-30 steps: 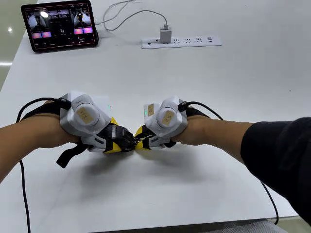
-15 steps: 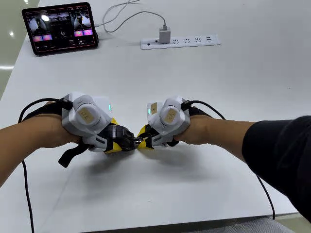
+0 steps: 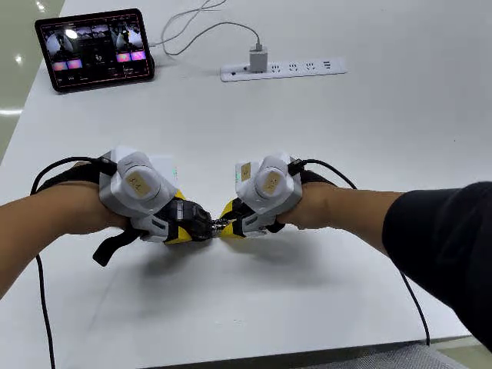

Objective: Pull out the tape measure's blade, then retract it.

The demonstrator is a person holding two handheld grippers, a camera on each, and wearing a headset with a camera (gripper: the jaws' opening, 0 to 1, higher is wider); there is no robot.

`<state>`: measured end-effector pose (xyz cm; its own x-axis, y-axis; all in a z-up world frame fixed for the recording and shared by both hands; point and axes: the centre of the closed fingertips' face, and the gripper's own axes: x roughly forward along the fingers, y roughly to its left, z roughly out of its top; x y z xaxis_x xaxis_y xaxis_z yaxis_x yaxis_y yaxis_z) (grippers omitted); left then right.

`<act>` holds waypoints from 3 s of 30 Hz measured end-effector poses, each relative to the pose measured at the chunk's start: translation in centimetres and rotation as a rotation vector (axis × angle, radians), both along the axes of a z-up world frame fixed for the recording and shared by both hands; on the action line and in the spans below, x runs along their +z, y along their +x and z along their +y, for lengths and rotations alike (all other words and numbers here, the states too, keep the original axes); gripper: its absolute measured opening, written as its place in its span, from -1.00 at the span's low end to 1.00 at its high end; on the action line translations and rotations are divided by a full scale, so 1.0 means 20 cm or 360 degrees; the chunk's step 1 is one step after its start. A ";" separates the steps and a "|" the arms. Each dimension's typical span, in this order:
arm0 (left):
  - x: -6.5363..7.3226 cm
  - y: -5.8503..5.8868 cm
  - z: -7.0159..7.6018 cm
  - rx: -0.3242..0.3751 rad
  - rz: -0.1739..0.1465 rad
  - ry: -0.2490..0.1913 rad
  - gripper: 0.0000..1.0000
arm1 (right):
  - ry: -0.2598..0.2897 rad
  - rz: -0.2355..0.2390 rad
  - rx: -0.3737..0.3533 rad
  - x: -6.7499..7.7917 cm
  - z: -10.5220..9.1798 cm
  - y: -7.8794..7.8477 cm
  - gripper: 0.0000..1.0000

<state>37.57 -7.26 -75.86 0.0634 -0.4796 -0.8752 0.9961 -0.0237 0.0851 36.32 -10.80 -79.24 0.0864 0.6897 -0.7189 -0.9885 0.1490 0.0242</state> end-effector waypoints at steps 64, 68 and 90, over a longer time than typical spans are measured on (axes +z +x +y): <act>-0.01 0.02 0.00 0.0022 -0.0018 -0.0001 -0.38 | -0.0061 0.0056 -0.0051 0.00 -0.23 -0.03 -0.83; -0.01 0.02 0.00 0.0024 -0.0017 -0.0002 -0.38 | -0.0062 0.0060 -0.0056 0.00 -0.25 -0.03 -0.83; -0.01 0.02 0.00 0.0023 -0.0021 0.0003 -0.38 | -0.0089 0.0054 -0.0063 0.00 -0.34 -0.05 -0.83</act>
